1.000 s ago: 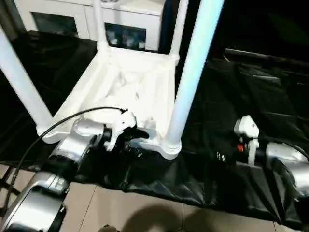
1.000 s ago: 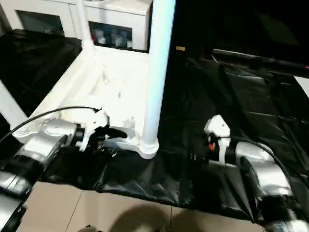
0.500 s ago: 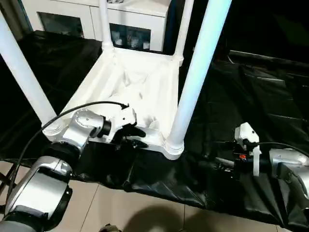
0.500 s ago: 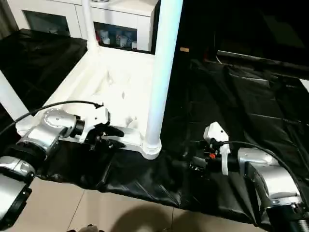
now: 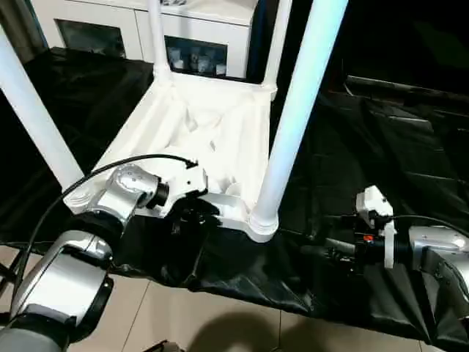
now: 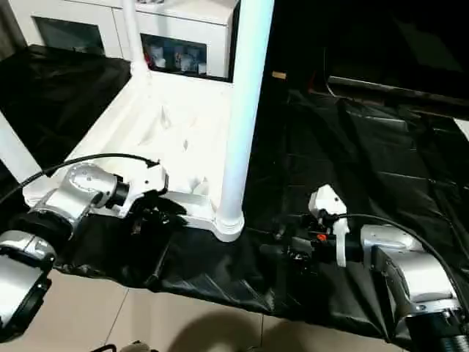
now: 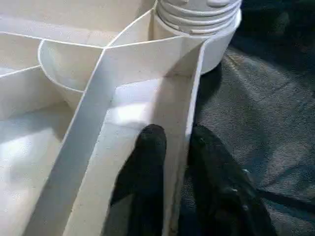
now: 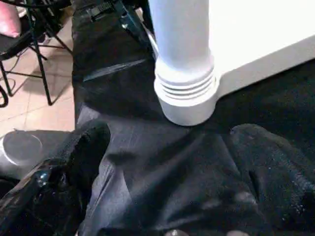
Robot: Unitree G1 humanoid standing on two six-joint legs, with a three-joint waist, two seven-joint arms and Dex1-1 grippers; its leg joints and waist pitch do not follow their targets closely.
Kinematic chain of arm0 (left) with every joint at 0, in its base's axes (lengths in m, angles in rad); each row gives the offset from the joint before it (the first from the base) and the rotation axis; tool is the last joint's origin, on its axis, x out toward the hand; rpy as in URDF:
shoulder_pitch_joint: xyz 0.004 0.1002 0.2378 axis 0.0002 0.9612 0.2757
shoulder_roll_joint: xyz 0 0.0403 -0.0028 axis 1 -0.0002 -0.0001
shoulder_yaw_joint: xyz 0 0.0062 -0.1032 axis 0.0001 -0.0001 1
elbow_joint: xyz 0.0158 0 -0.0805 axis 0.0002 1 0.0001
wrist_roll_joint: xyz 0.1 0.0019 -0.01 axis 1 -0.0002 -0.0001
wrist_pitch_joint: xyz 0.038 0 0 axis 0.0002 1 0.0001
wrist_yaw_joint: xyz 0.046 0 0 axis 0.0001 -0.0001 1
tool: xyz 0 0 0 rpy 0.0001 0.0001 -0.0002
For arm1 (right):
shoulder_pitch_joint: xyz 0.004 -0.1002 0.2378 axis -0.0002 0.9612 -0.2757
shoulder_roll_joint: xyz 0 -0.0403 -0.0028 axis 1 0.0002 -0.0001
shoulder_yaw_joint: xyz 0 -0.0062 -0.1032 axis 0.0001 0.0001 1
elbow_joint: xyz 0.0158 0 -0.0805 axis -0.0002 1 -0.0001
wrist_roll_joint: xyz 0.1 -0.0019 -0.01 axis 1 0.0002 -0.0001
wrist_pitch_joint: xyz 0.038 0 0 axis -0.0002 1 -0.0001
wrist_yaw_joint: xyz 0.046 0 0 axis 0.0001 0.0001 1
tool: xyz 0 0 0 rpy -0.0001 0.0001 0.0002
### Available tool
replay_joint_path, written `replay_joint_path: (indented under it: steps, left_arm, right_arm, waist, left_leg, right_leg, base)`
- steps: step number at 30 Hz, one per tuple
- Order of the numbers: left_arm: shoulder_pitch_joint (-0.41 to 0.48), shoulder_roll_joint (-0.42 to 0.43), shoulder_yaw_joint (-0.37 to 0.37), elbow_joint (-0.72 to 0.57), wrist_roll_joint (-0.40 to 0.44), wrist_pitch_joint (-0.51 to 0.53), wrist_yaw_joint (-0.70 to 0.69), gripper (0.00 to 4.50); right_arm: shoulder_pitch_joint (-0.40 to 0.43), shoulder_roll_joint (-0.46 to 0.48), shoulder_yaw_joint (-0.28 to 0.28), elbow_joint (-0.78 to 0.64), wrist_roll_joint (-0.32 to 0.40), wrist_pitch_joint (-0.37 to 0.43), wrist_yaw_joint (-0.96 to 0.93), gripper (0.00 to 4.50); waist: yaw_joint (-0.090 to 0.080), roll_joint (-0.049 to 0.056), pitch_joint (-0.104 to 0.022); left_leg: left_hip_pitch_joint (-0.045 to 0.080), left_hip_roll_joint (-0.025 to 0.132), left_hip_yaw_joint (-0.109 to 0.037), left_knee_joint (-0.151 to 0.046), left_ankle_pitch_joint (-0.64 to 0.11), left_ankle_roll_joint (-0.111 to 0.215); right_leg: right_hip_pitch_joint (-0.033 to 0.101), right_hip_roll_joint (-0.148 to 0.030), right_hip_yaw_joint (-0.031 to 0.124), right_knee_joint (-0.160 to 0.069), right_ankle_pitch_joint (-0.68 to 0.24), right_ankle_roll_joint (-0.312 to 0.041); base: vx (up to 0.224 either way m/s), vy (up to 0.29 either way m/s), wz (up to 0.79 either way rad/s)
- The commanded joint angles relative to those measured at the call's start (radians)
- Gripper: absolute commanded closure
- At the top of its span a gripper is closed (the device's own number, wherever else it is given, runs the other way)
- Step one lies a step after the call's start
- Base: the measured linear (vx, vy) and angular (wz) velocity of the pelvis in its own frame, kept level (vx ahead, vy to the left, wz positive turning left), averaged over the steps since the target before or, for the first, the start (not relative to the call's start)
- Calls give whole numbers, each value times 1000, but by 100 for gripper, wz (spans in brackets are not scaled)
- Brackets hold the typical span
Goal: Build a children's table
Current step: Rotate leg to tighten
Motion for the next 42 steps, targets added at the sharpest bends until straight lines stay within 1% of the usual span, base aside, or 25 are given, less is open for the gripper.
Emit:
replay_joint_path:
  steps: [1,5,6,7,9,10,12,14,15,16,17,18,19,20,22,23,24,25,26,27,29,30,32,37,42]
  left_arm:
    - [-17,-12,6,17,-3,14,-20,391]
    - [-16,-23,36,12,-39,53,-53,426]
    - [-15,-26,44,7,-50,68,-63,434]
    - [-3,-38,62,-17,-76,103,-77,443]
    - [5,-46,69,-29,-87,117,-78,450]
    - [35,-73,76,-59,-95,128,-50,450]
    - [43,-79,76,-64,-95,128,-40,450]
    - [63,-90,68,-79,-85,119,-16,450]
    - [63,-90,68,-79,-85,119,-16,450]
    - [80,-101,61,-90,-71,119,11,450]
    - [119,-120,44,-113,-37,104,76,450]
    - [129,-123,41,-123,-28,106,89,450]
    - [136,-124,37,-129,-19,107,100,450]
    - [137,-124,36,-130,-17,107,102,450]
    - [141,-124,33,-135,-12,109,109,450]
    - [148,-117,22,-148,4,110,117,450]
    - [155,-110,11,-160,20,110,124,450]
    - [163,-101,7,-174,31,113,138,450]
    - [163,-100,9,-176,30,114,142,450]
    - [163,-98,10,-177,30,113,144,450]
    - [164,-96,10,-184,30,115,147,450]
    - [166,-93,11,-190,31,116,148,450]
    - [172,-91,15,-203,34,119,154,450]
    - [178,-86,25,-218,38,119,169,450]
    - [177,-84,32,-224,41,127,185,450]
  right_arm:
    - [-1,-4,5,-13,0,3,-4,0]
    - [-10,11,19,-10,-12,-21,-15,0]
    - [-13,17,22,-8,-17,-31,-20,0]
    - [-28,43,29,8,-38,-67,-47,0]
    - [-37,57,33,18,-49,-84,-63,0]
    - [-65,96,47,56,-90,-123,-117,0]
    - [-72,105,50,65,-100,-130,-131,0]
    - [-87,125,58,83,-117,-150,-155,0]
    - [-87,125,58,83,-117,-150,-155,0]
    - [-99,140,66,95,-130,-165,-173,0]
    - [-130,160,101,134,-179,-203,-209,0]
    - [-137,164,108,146,-190,-211,-216,0]
    - [-142,166,112,157,-197,-216,-216,0]
    - [-143,166,113,159,-198,-218,-216,0]
    - [-146,168,114,166,-201,-220,-214,28]
    - [-155,175,116,186,-210,-235,-219,28]
    - [-165,183,116,203,-213,-246,-218,35]
    - [-179,195,119,224,-214,-259,-217,40]
    - [-183,197,122,231,-215,-263,-216,53]
    - [-186,197,126,237,-218,-267,-215,66]
    - [-192,201,131,251,-227,-279,-216,78]
    - [-197,205,133,266,-235,-290,-219,95]
    - [-206,209,139,290,-245,-308,-225,95]
    - [-221,219,145,326,-260,-336,-229,146]
    - [-231,236,153,364,-276,-362,-238,182]
  waist:
    - [6,6,-67]
    - [4,6,-69]
    - [4,3,-70]
    - [2,4,-71]
    - [0,5,-71]
    - [-3,1,-71]
    - [-4,3,-70]
    - [-1,4,-70]
    - [-3,4,-68]
    - [-3,-5,-68]
    - [-4,-2,-69]
    - [-8,-1,-66]
    - [-9,0,-65]
    - [-6,-3,-65]
    - [-2,1,-66]
    - [-3,0,-65]
    - [-5,-6,-65]
    - [-7,-1,-66]
    - [-9,-8,-65]
    - [-8,-3,-64]
    - [-9,-3,-64]
    - [-9,-6,-65]
    - [-12,-4,-65]
    - [-12,-5,-66]
    - [-19,-3,-64]
  left_leg:
    - [0,6,3,-64,-154,39]
    - [-1,6,2,-64,-144,37]
    - [-2,7,2,-64,-133,39]
    - [-4,6,3,-63,-124,39]
    - [-2,6,4,-62,-120,39]
    - [-4,7,3,-62,-117,40]
    - [3,5,6,-61,-133,40]
    - [0,7,5,-63,-128,45]
    - [-3,6,4,-64,-127,44]
    - [0,7,6,-64,-131,44]
    - [-2,7,4,-64,-131,42]
    - [-2,8,4,-66,-136,39]
    - [3,7,7,-64,-150,39]
    - [2,6,7,-64,-152,44]
    - [5,7,7,-65,-150,48]
    - [3,7,7,-66,-150,49]
    - [-1,6,5,-67,-148,47]
    - [0,8,4,-67,-152,44]
    - [-2,7,5,-67,-151,44]
    - [2,6,6,-67,-158,45]
    - [1,6,5,-68,-162,45]
    - [1,7,5,-69,-165,42]
    - [0,7,5,-69,-166,37]
    - [0,6,5,-69,-166,40]
    - [1,6,4,-71,-193,34]
  right_leg:
    - [63,-72,46,-85,-180,-188]
    - [65,-73,46,-82,-158,-197]
    - [66,-74,45,-78,-139,-203]
    - [65,-74,46,-75,-119,-210]
    - [64,-74,46,-74,-100,-223]
    - [65,-75,46,-70,-88,-232]
    - [61,-73,47,-78,-116,-227]
    - [65,-75,48,-76,-127,-217]
    - [65,-74,47,-77,-131,-214]
    - [63,-74,47,-80,-145,-207]
    - [63,-75,46,-78,-165,-199]
    - [62,-75,46,-79,-180,-197]
    - [57,-73,46,-86,-212,-188]
    - [59,-75,48,-86,-235,-176]
    - [55,-75,49,-89,-245,-165]
    - [56,-74,49,-89,-246,-162]
    - [59,-75,47,-88,-254,-156]
    - [55,-77,47,-87,-258,-157]
    - [57,-75,46,-89,-262,-150]
    - [53,-74,47,-91,-275,-146]
    - [53,-74,47,-92,-281,-143]
    - [53,-74,47,-91,-282,-141]
    - [52,-74,47,-91,-274,-147]
    - [53,-74,47,-89,-257,-152]
    - [51,-73,46,-94,-302,-144]
  base:
    - [0,0,0]
    - [0,0,0]
    - [0,0,0]
    - [0,0,0]
    - [0,0,0]
    - [0,0,0]
    - [0,0,0]
    - [0,0,0]
    - [0,0,0]
    - [0,0,0]
    - [0,0,0]
    - [0,0,0]
    - [0,0,0]
    - [0,0,0]
    - [0,0,0]
    - [0,0,0]
    - [0,0,0]
    - [0,0,0]
    - [0,0,0]
    - [0,0,0]
    - [0,0,0]
    - [0,0,0]
    - [0,0,0]
    - [0,0,0]
    - [0,0,0]
